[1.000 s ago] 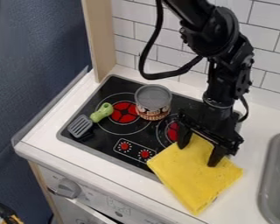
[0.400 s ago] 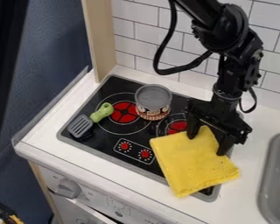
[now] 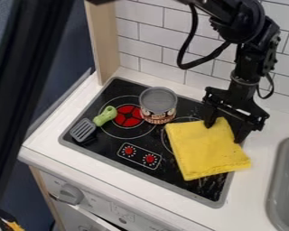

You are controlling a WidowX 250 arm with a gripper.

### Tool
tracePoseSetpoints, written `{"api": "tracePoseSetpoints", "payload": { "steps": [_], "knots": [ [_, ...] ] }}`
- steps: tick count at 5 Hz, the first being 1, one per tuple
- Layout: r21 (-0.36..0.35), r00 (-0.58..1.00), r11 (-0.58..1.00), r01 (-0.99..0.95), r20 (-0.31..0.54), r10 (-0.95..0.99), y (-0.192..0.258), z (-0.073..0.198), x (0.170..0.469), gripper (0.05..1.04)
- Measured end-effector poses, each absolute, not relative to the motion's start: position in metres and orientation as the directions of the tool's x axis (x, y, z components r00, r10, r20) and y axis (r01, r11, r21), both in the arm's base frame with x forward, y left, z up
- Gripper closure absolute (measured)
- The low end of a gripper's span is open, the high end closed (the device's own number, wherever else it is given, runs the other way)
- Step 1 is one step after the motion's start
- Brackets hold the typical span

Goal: Moved the yellow cloth upward the stove

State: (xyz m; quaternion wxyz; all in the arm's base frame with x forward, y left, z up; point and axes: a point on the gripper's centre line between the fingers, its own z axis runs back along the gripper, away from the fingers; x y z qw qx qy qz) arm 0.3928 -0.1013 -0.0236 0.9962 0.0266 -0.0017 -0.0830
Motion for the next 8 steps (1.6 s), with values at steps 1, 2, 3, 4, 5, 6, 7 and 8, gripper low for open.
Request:
{"api": "tracePoseSetpoints", "payload": {
  "steps": [1, 2, 3, 4, 5, 6, 7, 8],
  "knots": [
    [0.051, 0.987, 0.985, 0.163, 0.003, -0.164, -0.099, -0.023, 0.404, 0.083],
    [0.046, 0.986, 0.985, 0.164, -0.005, -0.164, -0.097, -0.023, 0.415, 0.083],
    [0.045, 0.985, 0.984, 0.172, 0.004, -0.173, -0.098, -0.022, 0.424, 0.083],
    [0.049, 0.984, 0.983, 0.176, 0.001, -0.176, -0.096, -0.021, 0.422, 0.083],
    [0.043, 0.983, 0.982, 0.183, 0.018, -0.184, -0.090, -0.019, 0.417, 0.084],
    [0.056, 0.985, 0.984, 0.170, 0.023, -0.171, -0.080, -0.015, 0.409, 0.083],
    [0.055, 0.985, 0.989, 0.138, 0.100, -0.143, -0.067, 0.010, 0.402, 0.084],
    [0.071, 0.973, 0.990, 0.122, 0.187, -0.134, -0.065, 0.037, 0.396, 0.084]
  ]
}}
